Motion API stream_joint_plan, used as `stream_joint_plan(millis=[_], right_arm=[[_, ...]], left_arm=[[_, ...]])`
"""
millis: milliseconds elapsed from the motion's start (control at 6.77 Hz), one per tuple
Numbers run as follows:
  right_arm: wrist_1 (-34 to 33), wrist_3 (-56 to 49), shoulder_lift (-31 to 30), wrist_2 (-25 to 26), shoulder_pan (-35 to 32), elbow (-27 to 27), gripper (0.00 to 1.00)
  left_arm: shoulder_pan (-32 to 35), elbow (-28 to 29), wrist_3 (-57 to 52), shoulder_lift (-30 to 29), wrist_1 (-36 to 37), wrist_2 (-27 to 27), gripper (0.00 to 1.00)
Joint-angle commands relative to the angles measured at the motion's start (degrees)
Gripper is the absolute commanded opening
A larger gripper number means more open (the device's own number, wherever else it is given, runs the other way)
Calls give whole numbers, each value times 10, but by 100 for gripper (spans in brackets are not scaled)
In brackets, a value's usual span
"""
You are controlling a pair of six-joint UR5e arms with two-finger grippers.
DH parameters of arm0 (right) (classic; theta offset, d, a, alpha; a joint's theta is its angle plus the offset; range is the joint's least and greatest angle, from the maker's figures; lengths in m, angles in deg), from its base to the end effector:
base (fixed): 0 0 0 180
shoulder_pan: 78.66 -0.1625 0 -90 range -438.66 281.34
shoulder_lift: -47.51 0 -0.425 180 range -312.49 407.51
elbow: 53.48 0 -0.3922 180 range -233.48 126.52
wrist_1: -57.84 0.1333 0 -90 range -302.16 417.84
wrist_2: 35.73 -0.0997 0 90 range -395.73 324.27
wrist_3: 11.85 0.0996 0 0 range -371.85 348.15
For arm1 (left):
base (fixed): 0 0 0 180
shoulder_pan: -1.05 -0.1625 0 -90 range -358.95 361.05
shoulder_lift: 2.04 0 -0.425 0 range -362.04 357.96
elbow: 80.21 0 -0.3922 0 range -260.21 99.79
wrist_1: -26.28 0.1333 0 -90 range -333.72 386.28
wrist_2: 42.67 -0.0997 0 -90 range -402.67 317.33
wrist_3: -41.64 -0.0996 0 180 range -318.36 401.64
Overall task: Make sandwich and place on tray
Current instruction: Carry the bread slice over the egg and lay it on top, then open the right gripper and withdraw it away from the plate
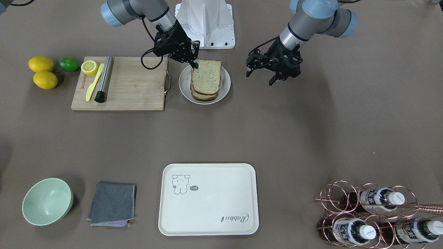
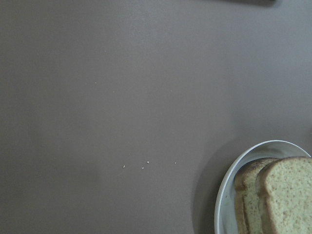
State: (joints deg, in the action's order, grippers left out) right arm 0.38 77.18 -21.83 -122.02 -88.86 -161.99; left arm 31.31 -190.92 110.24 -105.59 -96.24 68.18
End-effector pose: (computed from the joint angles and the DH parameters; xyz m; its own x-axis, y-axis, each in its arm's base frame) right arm -0.5458 -0.2402 0.2490 0.3128 0.0391 0.9490 -0.2319 0.9721 0.0364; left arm 0.4245 -0.3610 0.3000 0.3858 0.1697 -0.9068 0.0512 0.9775 0.2047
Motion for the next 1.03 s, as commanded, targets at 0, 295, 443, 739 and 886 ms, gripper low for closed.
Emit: stream_joint_plan(millis=[0, 295, 443, 739, 886], right_arm=[[1, -2, 0, 17, 14, 1, 0], [2, -30, -4, 36, 13, 1, 100], [-2, -31, -4, 27, -6, -9, 100], [-67, -31, -22, -109, -125, -49, 100], [-112, -61, -39, -167, -180, -50, 100]], left_arm=[[1, 1, 0, -1, 0, 0, 98], [0, 1, 0, -1, 0, 0, 98], [0, 1, 0, -1, -1, 0, 98], [-5, 2, 0, -8, 0, 0, 98], [-6, 2, 0, -12, 1, 0, 98]])
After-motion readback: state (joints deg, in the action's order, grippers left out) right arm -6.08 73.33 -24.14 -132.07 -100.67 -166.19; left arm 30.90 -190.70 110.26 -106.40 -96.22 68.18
